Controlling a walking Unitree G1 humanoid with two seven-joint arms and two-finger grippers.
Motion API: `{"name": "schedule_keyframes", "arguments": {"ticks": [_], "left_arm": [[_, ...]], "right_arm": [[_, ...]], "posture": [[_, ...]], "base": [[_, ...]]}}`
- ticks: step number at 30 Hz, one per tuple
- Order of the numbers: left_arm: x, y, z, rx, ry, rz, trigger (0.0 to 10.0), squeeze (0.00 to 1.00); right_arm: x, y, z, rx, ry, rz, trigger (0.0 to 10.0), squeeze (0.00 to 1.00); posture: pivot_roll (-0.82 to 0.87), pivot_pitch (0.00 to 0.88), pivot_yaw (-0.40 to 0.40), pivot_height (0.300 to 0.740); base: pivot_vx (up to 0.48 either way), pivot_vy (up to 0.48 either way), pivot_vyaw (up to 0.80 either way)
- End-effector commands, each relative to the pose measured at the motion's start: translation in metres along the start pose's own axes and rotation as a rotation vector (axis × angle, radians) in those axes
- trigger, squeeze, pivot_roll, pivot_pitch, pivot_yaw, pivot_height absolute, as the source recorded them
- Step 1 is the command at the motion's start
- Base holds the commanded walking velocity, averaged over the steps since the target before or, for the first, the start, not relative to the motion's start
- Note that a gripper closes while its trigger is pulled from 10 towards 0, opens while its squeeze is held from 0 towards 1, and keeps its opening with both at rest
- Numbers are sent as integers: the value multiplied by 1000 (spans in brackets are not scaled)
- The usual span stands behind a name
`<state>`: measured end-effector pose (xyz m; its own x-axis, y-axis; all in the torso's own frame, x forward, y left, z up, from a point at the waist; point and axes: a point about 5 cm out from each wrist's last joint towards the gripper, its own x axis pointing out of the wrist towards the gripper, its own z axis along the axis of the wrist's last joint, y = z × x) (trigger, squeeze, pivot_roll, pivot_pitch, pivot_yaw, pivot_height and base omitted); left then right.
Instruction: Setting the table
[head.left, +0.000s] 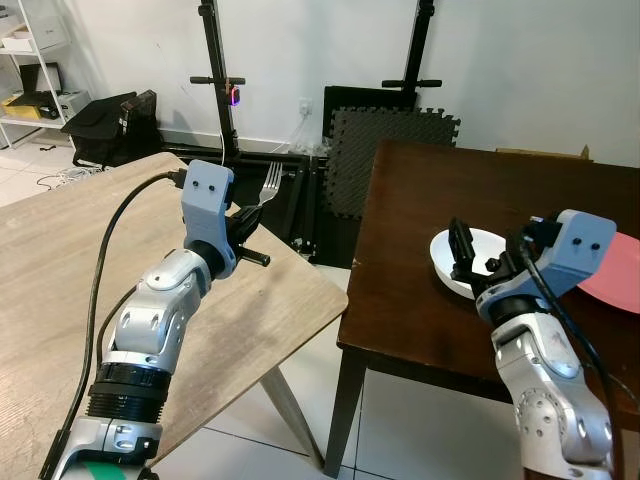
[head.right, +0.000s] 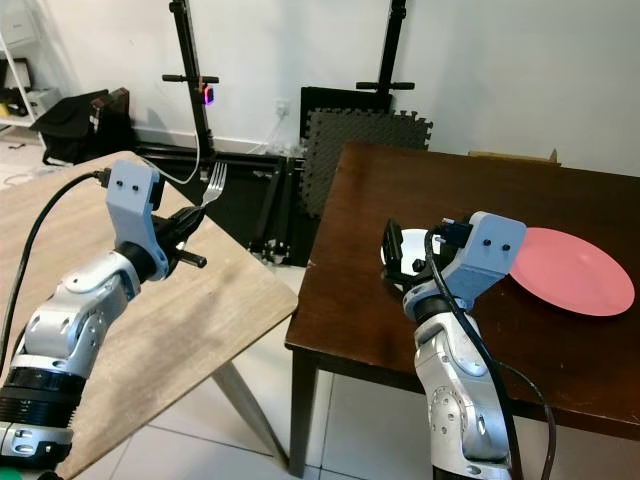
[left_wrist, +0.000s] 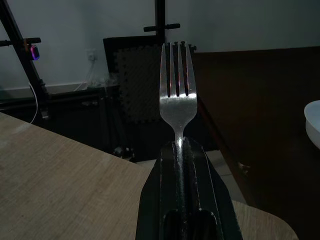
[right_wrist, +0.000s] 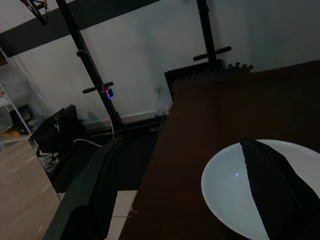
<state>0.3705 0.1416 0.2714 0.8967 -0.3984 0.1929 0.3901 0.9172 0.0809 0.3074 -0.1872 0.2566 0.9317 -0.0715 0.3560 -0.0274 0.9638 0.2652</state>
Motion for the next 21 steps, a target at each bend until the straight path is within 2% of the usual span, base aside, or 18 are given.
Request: {"name": "schedule_keyframes", "arguments": {"ticks": [1, 18, 21], "left_arm": [[-2, 1, -6, -18, 11, 8, 10000, 0], [-2, 1, -6, -18, 5, 8, 10000, 0], [-2, 1, -6, -15, 4, 7, 10000, 0]], "right_arm": [[-3, -2, -2, -9, 12, -5, 10000, 0], [-4, -3, -3, -12, 14, -7, 10000, 0], [-3, -2, -3, -9, 14, -4, 10000, 0]], "posture": [[29, 106, 58, 740], [27, 111, 58, 740], [29, 110, 56, 740]], "base": [[0, 0, 0], [0, 0, 0], [407, 0, 0]]}}
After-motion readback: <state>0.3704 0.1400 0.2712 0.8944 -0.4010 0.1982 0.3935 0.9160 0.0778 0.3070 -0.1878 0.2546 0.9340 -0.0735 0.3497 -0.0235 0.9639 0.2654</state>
